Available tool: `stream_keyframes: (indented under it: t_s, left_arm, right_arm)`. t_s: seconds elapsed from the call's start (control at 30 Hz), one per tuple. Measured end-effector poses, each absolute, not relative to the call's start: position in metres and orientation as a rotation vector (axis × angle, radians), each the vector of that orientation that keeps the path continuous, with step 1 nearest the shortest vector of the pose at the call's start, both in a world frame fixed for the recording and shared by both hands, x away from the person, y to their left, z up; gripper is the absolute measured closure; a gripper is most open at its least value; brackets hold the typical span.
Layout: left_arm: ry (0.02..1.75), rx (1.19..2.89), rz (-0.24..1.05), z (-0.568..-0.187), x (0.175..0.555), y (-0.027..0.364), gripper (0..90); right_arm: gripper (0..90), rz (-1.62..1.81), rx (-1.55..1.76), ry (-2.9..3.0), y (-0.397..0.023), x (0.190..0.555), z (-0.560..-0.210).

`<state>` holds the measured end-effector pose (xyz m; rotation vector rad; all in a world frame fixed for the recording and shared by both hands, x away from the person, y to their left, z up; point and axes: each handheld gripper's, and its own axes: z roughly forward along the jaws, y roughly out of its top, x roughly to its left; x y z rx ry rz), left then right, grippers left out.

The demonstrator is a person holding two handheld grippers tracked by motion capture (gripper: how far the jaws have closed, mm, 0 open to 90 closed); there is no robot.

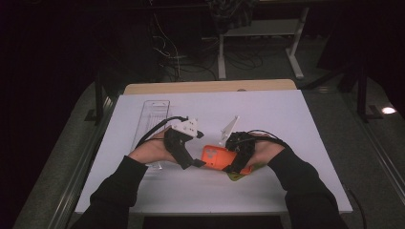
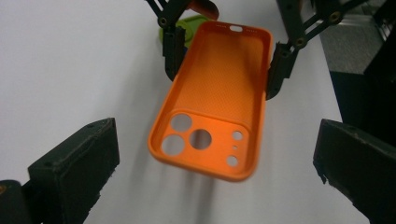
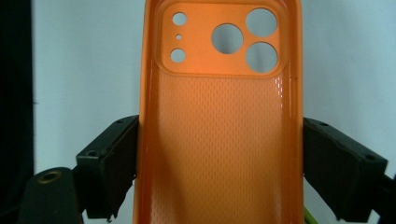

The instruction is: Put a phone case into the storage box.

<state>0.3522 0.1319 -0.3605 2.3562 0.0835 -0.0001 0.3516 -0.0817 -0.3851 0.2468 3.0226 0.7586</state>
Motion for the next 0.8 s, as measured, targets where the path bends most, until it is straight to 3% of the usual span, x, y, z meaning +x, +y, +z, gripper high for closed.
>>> stream_keyframes:
  t_s: [0.57, 0.8]
  left_arm:
    - [-0.085, 2.529, -0.024, -0.378, 0.344, 0.117, 0.0]
    - [-0.070, 2.540, -0.060, -0.381, 0.341, 0.115, 2.6]
  right_arm:
    - [14.9, 0.795, 0.060, 3.031, -0.060, 0.335, -0.372]
    - [14.9, 0.815, 0.061, 3.039, -0.058, 0.333, -0.371]
